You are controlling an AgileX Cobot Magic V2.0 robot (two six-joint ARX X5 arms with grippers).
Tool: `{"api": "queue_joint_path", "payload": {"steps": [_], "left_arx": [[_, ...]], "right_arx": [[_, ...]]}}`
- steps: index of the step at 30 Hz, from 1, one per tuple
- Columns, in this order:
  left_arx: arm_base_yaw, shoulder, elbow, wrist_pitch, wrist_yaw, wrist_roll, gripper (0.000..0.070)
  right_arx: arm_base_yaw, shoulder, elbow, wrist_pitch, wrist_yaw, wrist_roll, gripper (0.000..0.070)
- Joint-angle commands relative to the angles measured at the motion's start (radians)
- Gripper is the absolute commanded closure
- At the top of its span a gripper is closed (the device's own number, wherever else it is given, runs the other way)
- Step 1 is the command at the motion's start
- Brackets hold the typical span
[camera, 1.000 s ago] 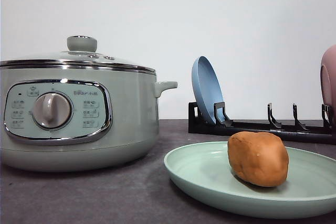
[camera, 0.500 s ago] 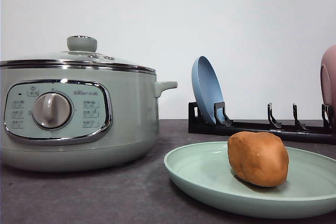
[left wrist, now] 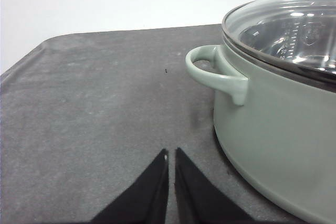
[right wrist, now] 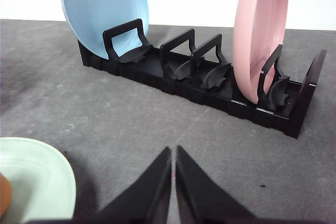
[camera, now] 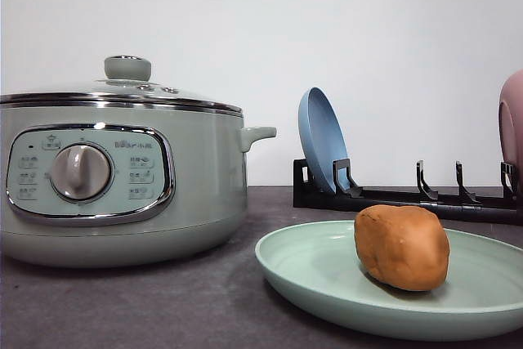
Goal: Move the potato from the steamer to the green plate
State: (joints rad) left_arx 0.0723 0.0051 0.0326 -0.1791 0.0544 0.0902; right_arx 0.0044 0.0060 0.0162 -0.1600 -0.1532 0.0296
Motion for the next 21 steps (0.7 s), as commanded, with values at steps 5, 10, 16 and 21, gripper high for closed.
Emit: {"api": "queue_joint_path", "payload": {"steps": [5,10,16,21], "left_arx": [[0.0,-0.002,-0.021,-0.007,0.0,-0.005,0.0685],[0.0,-0.002,-0.021,-0.008,0.0,-0.005,0.0685],[0.0,-0.002,-0.021,-0.008,0.0,-0.005,0.0685],[0.0,-0.002,-0.021,-0.008,0.0,-0.005,0.0685]], "right_arx": [[-0.002,-0.002,-0.004,0.004,0.003,0.004,0.07],[-0.002,-0.002,-0.004,0.004,0.003,0.004,0.07],[-0.002,-0.002,-0.004,0.004,0.003,0.004,0.07],[-0.002,-0.002,-0.004,0.004,0.003,0.004,0.07]]}}
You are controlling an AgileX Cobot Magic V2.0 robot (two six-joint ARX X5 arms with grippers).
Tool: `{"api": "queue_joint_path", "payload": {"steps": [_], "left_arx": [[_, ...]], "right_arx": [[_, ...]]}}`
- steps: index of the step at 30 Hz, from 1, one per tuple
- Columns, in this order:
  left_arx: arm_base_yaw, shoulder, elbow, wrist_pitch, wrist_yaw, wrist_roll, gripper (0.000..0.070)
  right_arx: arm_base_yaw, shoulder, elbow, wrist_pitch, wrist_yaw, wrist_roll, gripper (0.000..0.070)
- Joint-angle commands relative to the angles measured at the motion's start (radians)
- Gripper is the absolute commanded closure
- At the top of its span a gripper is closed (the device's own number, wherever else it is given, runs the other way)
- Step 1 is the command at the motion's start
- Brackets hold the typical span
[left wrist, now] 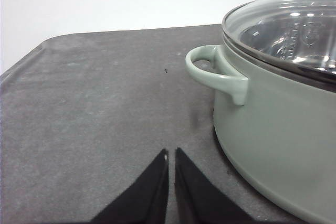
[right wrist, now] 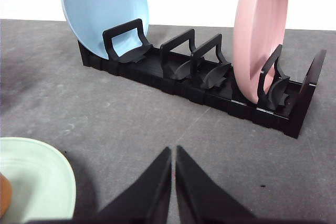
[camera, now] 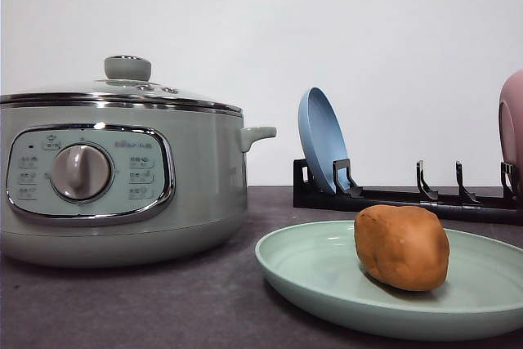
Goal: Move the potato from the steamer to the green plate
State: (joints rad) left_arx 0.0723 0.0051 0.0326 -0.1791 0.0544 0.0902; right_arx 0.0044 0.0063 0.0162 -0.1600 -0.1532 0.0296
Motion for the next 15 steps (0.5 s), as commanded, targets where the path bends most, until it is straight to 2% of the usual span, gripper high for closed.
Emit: {"api": "queue_joint_path", "payload": {"steps": [1,15], "left_arx": [[0.0,-0.002,-0.021,-0.007,0.0,-0.005,0.0685],[0.0,-0.002,-0.021,-0.008,0.0,-0.005,0.0685]], "right_arx": [[-0.002,-0.003,-0.004,0.004,0.003,0.004,0.07],[-0.002,-0.003,-0.004,0.004,0.003,0.004,0.07]]}}
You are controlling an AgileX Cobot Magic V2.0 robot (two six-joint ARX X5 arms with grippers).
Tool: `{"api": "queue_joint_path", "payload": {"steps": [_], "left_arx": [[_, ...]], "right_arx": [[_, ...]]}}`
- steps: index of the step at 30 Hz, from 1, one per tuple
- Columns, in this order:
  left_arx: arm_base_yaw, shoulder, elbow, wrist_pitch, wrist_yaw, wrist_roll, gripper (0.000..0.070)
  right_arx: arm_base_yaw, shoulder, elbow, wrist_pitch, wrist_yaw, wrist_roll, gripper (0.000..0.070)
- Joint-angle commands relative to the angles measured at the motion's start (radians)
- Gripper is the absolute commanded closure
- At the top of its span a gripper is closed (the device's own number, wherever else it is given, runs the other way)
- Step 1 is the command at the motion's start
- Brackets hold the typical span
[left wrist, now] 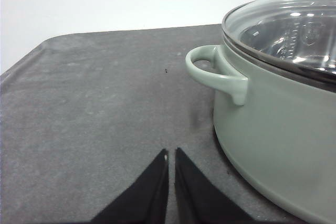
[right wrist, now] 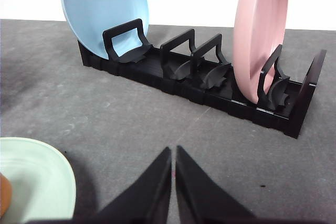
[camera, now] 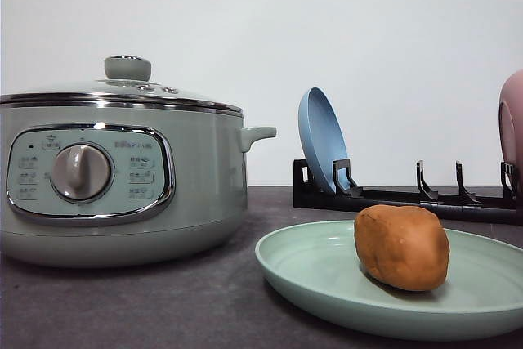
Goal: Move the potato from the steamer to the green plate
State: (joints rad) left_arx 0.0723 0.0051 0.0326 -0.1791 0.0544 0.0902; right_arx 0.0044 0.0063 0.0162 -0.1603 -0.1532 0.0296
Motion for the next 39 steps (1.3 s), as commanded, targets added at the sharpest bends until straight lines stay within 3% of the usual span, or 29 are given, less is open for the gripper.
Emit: {"api": "queue_joint_path", "payload": {"steps": [1,39], "left_arx": [[0.0,-0.002,-0.021,-0.008,0.0,-0.005,0.0685],[0.0,-0.002,-0.021,-0.008,0.0,-0.005,0.0685]], "right_arx": [[-0.002,-0.003,-0.004,0.004,0.003,0.004,0.07],[-0.002,-0.003,-0.004,0.004,0.003,0.004,0.07]]}}
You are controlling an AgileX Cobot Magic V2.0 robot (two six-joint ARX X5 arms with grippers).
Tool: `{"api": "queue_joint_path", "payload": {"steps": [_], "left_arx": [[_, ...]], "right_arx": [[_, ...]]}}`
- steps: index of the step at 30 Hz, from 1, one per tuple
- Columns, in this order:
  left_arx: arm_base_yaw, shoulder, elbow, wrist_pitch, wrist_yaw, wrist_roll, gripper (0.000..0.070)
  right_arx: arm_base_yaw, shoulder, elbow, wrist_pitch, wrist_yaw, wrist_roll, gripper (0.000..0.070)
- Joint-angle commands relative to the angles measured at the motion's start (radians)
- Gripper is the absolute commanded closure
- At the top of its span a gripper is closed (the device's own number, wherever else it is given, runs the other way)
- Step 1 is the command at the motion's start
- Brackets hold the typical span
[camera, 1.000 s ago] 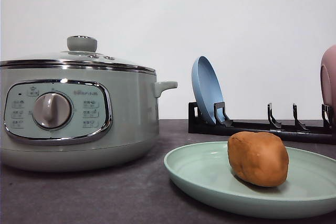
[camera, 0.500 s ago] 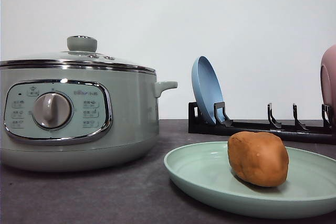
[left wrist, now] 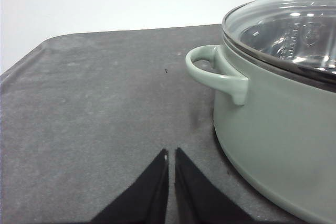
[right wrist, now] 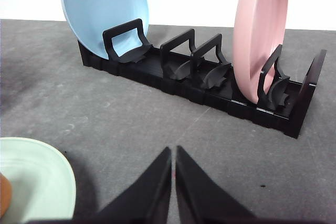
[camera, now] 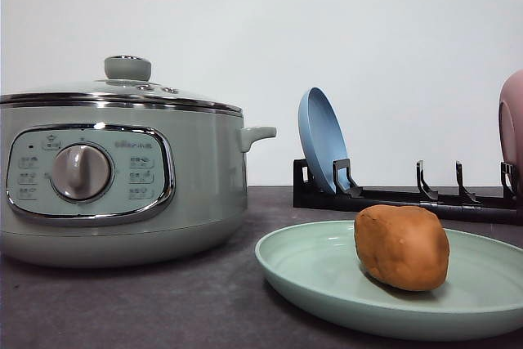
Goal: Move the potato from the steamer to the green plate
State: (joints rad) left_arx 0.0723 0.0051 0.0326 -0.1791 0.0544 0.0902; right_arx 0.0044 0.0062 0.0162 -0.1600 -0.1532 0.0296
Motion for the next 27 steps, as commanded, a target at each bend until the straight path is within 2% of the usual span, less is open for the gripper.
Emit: {"api": "queue_joint_path", "payload": {"steps": [1,27], "left_arx": [[0.0,-0.002,-0.021,-0.008,0.0,-0.005,0.0685],[0.0,-0.002,-0.021,-0.007,0.0,-0.005,0.0685]], "right_arx": [[-0.002,-0.003,-0.004,0.004,0.003,0.004,0.07],[-0.002,-0.003,-0.004,0.004,0.003,0.004,0.07]]}}
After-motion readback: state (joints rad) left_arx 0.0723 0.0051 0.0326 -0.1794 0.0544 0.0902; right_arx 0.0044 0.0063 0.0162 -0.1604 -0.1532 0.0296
